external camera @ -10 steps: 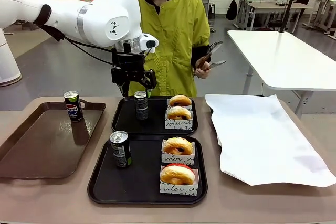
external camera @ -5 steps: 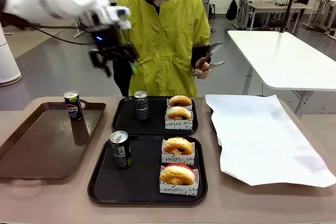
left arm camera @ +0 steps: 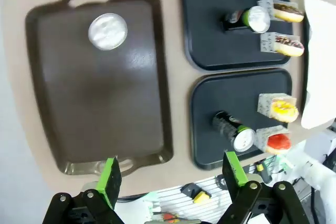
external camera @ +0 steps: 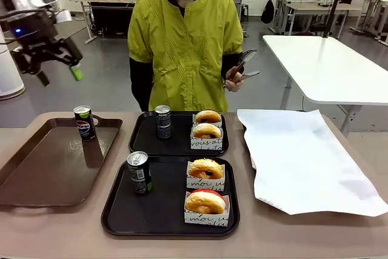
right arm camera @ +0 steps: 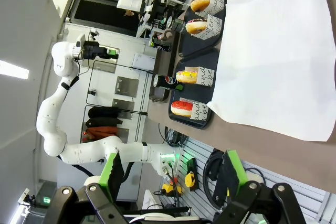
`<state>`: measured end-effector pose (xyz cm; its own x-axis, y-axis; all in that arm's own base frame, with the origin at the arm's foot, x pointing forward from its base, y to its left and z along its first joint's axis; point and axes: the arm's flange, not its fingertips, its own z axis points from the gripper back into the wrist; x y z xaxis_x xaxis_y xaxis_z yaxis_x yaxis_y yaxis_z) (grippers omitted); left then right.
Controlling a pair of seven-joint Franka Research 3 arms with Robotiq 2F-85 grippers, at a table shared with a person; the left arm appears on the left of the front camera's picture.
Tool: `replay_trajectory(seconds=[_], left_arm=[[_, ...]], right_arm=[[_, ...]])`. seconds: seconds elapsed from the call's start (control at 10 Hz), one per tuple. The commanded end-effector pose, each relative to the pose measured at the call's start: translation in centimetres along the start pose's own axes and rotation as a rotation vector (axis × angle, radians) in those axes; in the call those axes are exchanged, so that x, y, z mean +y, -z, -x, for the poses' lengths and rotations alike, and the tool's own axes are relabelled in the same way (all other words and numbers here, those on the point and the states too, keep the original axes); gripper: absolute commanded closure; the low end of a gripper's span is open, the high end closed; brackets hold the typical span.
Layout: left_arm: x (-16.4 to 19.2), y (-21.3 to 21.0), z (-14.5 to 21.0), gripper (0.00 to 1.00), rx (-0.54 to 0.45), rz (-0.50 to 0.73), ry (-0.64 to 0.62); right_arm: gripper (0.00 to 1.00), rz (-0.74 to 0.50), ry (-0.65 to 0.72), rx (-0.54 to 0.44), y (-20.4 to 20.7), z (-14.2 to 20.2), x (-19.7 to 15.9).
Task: Set up donuts and drinks on trays.
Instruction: Pick up one Pepsi coke from the Handle tray and place it on the Flat Tray without a Pepsi coke.
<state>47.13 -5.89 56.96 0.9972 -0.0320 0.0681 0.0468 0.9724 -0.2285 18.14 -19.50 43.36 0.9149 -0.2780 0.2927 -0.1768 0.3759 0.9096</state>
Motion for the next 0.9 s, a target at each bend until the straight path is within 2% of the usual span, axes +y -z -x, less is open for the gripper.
replay_trajectory(seconds=[0.0,0.2,0.3,0.4,0.8], left_arm=[[2.6,1.1,2.2,0.0,0.013,-0.009,0.005],[4.7,1.0,2.1,0.0,-0.007,-0.02,-0.034],[2.9,1.3,2.2,0.0,-0.034,-0.044,-0.009],[4.5,1.1,1.8,0.0,0.02,-0.007,-0.042],[4.4,1.2,1.8,0.0,0.012,-0.011,-0.04]], right_arm=[[0.0,-0.027,-0.016,-0.017,0.0,-0.2,0.1],[0.0,-0.027,-0.016,-0.017,0.0,-0.2,0.1],[0.0,-0.027,-0.016,-0.017,0.0,-0.2,0.1],[0.0,-0.027,-0.016,-0.017,0.0,-0.2,0.1],[0.0,-0.027,-0.016,-0.017,0.0,-0.2,0.1]])
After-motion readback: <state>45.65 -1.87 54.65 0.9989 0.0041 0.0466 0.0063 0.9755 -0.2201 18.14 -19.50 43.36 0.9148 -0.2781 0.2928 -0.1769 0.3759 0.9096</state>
